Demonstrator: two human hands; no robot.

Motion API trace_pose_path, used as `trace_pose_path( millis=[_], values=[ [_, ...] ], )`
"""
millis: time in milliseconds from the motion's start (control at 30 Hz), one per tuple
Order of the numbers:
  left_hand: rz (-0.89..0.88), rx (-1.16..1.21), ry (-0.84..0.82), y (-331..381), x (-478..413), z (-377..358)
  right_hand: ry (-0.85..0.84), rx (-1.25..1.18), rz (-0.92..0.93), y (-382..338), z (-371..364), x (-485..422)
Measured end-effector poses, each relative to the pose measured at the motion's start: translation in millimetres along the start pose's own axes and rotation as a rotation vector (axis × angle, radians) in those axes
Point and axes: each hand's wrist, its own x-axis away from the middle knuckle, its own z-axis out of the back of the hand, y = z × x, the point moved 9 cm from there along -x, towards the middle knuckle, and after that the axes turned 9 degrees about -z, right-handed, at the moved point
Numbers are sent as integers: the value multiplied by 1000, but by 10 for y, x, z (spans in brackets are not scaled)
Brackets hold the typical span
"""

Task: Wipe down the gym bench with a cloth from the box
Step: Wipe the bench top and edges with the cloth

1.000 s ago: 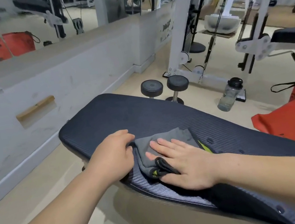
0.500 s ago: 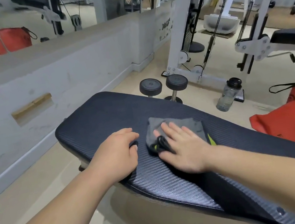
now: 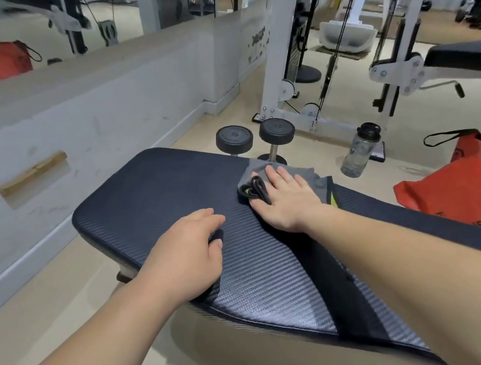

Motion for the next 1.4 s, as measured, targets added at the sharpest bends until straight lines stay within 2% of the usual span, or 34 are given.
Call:
trace_pose_path(
  millis=[133,233,300,367,400,433,500,533,600,700,767,867,1033,1300,1400],
  values=[
    [-72,15,-110,170,-78,-134,-12,-26,180,-135,-49,551],
    [-251,32,-226,489,-197,-341,-68,-44,386,-124,-121,1184],
    [-340,72,-313,687,-275,-491,-147,-164,435,-54,-76,1387],
    [-367,126,-382,809,-346,-636,-245,-467,295,165,104,1412],
    [-366,137,-418,846,-368,-711,-225,-612,194,310,198,1403],
    [-366,120,-453,872,-383,-788,-138,-703,120,467,303,1414],
    [-364,2,-510,908,-424,-936,107,-669,-11,782,473,1537],
    [-352,-65,-513,919,-456,-985,178,-610,-73,914,486,1628],
    [-300,-142,-468,931,-531,-1022,213,-538,-150,1113,451,1826],
    [-152,-201,-388,865,-593,-984,132,-448,-207,1341,375,2009],
    [-61,-252,-382,802,-571,-955,78,-426,-209,1434,378,2031],
    [6,-378,-466,880,-401,-962,60,-382,-164,1573,362,1929],
    [-10,-505,-549,1266,-10,-1077,119,-341,-69,1790,309,1743],
    [209,-371,-455,977,-445,-1148,183,-482,59,1688,391,1543],
    [197,-313,-417,1179,-239,-1263,183,-451,-15,1921,367,1528]
  ],
)
